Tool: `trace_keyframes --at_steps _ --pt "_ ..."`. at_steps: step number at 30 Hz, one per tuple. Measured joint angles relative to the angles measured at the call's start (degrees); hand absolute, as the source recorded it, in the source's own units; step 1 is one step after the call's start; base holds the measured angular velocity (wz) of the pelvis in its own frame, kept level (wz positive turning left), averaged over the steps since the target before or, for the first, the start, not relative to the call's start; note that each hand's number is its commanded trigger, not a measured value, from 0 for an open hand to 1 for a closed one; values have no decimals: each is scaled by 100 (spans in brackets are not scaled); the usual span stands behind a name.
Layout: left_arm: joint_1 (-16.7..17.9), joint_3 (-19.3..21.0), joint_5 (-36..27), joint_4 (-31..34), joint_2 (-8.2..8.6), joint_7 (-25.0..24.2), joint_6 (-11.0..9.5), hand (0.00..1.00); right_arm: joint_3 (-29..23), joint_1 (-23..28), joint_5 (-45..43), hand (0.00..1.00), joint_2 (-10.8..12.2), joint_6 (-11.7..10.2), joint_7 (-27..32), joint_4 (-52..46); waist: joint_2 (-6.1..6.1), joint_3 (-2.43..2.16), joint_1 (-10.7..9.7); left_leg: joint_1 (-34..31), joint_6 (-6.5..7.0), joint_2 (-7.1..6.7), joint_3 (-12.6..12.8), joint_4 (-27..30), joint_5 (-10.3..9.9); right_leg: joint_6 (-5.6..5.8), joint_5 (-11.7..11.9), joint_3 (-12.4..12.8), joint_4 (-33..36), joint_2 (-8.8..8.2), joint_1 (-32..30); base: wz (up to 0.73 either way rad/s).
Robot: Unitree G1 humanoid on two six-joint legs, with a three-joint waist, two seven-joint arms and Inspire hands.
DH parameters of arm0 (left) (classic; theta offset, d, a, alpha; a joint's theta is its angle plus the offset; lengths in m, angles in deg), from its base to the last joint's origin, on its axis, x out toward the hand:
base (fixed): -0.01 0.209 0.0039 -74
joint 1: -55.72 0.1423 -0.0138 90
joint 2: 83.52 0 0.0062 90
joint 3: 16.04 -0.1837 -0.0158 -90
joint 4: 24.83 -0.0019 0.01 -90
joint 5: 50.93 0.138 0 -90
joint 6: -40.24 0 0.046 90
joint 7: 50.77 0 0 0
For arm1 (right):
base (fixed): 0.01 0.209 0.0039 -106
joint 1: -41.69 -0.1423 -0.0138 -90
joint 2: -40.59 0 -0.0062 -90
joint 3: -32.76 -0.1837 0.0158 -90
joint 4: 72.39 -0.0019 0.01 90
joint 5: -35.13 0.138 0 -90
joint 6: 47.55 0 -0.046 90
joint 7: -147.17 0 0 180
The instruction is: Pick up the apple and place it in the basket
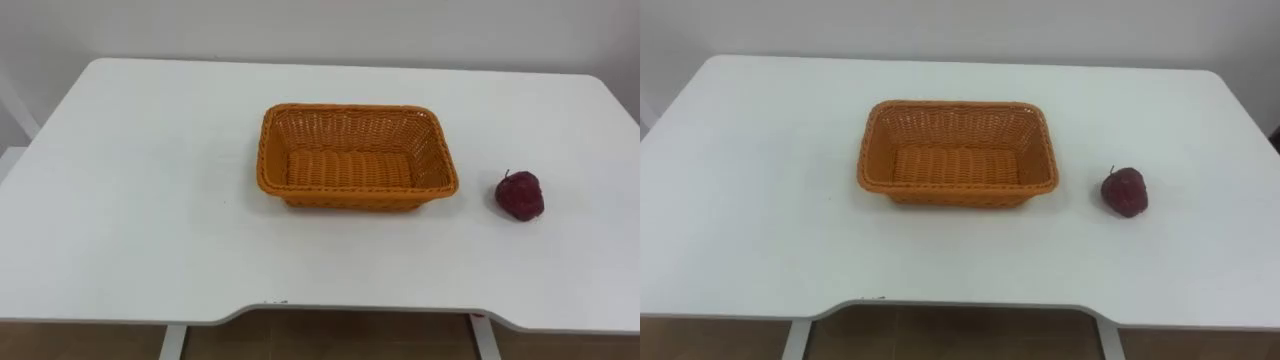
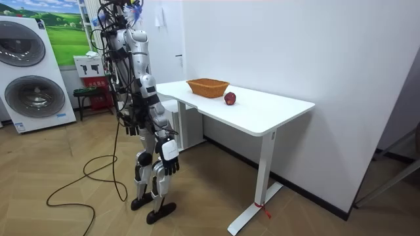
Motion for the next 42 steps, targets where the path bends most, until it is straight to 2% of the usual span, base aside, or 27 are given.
trace_keyframes --at_steps 8,11,14,16,17,19,22,25,28,30,33,35,37,39,42 --pt "-5 10 -3 -19 2 9 -11 0 -9 -9 183 0 2 -44 132 16 15 -1 6 46 0 5 23 -2 0 0 0 -4 -2 7 -9 0" --pt "-4 19 -5 -19 3 47 -28 0 -265 -2 930 0 17 -127 384 14 30 -5 -8 68 0 13 34 -37 0 0 0 9 10 16 8 0" --pt "1 26 -7 -14 3 60 -46 0 -891 -7 2395 0 18 -224 700 0 57 -9 -39 95 -1 23 58 -47 0 -1 0 11 -6 22 54 1" --pt "78 288 0 -10 43 69 -138 0 -1464 20 3670 0 35 -378 936 -67 77 -8 -176 155 -3 27 51 -67 -1 -1 0 15 -66 28 111 0" --pt "100 349 -2 -10 53 81 -158 0 -1607 28 4015 0 36 -405 995 -121 83 -7 -219 154 -4 28 53 -83 -1 -1 0 12 -63 29 112 0" --pt "192 546 -12 -1 58 201 -266 0 -2145 94 5363 0 36 -488 1341 -499 92 -10 -347 147 -4 30 61 -100 -1 -1 0 7 -39 31 104 0" --pt "223 817 -81 -4 39 336 -372 0 -2819 54 6443 0 25 -744 1875 -785 82 -16 -493 145 -3 28 78 -101 -1 -1 0 9 -41 30 105 -2" --pt "221 851 -173 -1 -50 335 -528 0 -3308 23 6795 0 28 -917 2417 -1425 66 -24 -516 149 -3 26 120 -92 -1 0 1 35 -45 30 98 -8" --pt "239 930 -150 4 -107 407 -625 0 -3398 -2 6845 0 25 -1231 2950 -2161 36 -38 -520 173 -3 26 148 -78 -1 0 2 69 -64 35 116 -5" --pt "296 1011 -155 99 -110 442 -689 0 -3496 11 6832 0 23 -1316 3355 -2801 27 -37 -516 164 -3 26 159 -70 -1 1 2 73 -57 34 107 -2" --pt "360 1041 -138 211 -172 527 -841 0 -3609 -31 6586 0 -11 -1661 3934 -3655 -3 -41 -500 118 -3 26 155 -45 -1 3 3 81 -38 36 69 0" --pt "361 1043 -106 218 -180 548 -915 0 -3599 -32 6114 0 -8 -1751 4353 -4320 -8 -43 -481 50 -3 23 153 -6 -1 3 2 61 33 30 -12 0" --pt "366 1041 -109 247 -197 573 -976 0 -3490 -61 5264 0 -24 -1976 4794 -4924 -35 -46 -445 -76 -3 23 140 9 -1 3 2 49 27 27 -107 2" --pt "377 1030 -108 274 -205 574 -1005 0 -3480 -142 4646 0 -33 -2050 5154 -5257 -75 -49 -444 -175 -3 18 95 49 -1 1 4 30 44 25 -179 10" --pt "373 889 -108 270 -227 642 -1036 0 -3325 -179 3775 0 -156 -2239 5705 -5728 -87 -47 -332 -218 -6 11 37 92 1 0 5 -5 29 24 -188 9"
